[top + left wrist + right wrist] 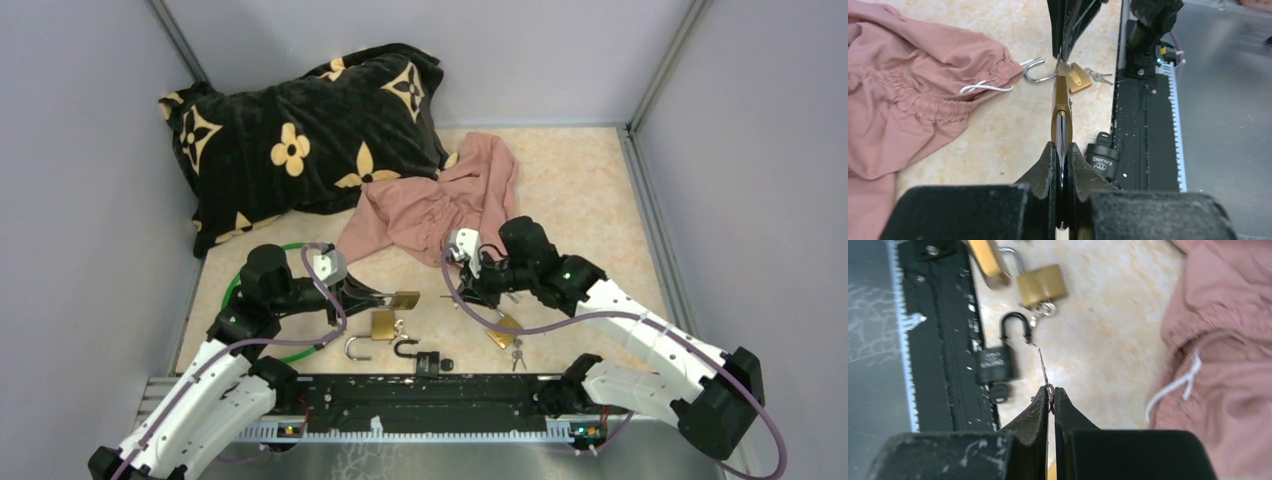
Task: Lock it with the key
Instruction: Lock the lock, then place the key at the center of the board, then place the lock at the center of the board.
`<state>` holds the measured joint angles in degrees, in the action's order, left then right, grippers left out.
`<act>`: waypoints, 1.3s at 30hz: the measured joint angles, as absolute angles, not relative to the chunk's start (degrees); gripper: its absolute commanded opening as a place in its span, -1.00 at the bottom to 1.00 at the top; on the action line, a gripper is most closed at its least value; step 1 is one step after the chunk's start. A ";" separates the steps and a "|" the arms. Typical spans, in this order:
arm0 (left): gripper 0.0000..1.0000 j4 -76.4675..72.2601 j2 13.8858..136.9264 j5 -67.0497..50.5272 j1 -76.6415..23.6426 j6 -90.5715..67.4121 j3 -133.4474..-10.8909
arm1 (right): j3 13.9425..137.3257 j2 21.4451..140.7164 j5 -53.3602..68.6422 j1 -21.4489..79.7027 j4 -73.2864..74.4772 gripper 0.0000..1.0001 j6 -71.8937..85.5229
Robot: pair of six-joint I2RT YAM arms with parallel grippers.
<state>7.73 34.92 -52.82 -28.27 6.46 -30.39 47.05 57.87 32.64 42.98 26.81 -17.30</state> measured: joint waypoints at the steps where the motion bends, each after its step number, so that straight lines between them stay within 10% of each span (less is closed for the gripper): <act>1: -1.00 9.89 34.70 -52.07 -28.10 8.16 -31.16 | 47.05 57.52 31.53 42.19 27.90 -1.00 -17.54; 9: -1.00 10.22 31.88 -45.87 -27.97 4.34 -28.91 | 47.16 56.60 17.39 31.94 28.40 -1.00 -11.68; 16: -1.00 1.34 30.28 -39.24 -27.22 -9.41 -21.30 | 48.62 72.23 8.64 6.74 19.90 -1.00 1.89; 26: -1.00 -3.07 27.75 -37.28 -26.48 -16.29 -19.33 | 60.75 95.83 4.58 -1.06 18.09 -0.95 4.32; 30: -1.00 -4.10 27.62 -37.32 -26.48 -16.75 -19.03 | 64.29 100.16 3.66 -2.44 19.18 -0.08 3.90; 34: -1.00 -4.47 27.64 -37.58 -26.48 -16.73 -19.00 | 68.49 102.48 3.25 -2.52 22.57 0.27 3.11; 36: -1.00 -4.99 27.62 -38.06 -26.48 -16.47 -19.00 | 69.93 102.10 3.36 -2.39 23.97 0.94 2.92; 39: -1.00 -6.02 27.62 -39.70 -26.46 -14.81 -18.96 | 70.00 98.61 4.93 -1.32 24.62 0.97 1.02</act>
<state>-6.02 27.62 -39.70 -26.46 -14.81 -18.96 70.00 98.61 4.93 -1.32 24.62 1.02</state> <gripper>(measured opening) 0.073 0.959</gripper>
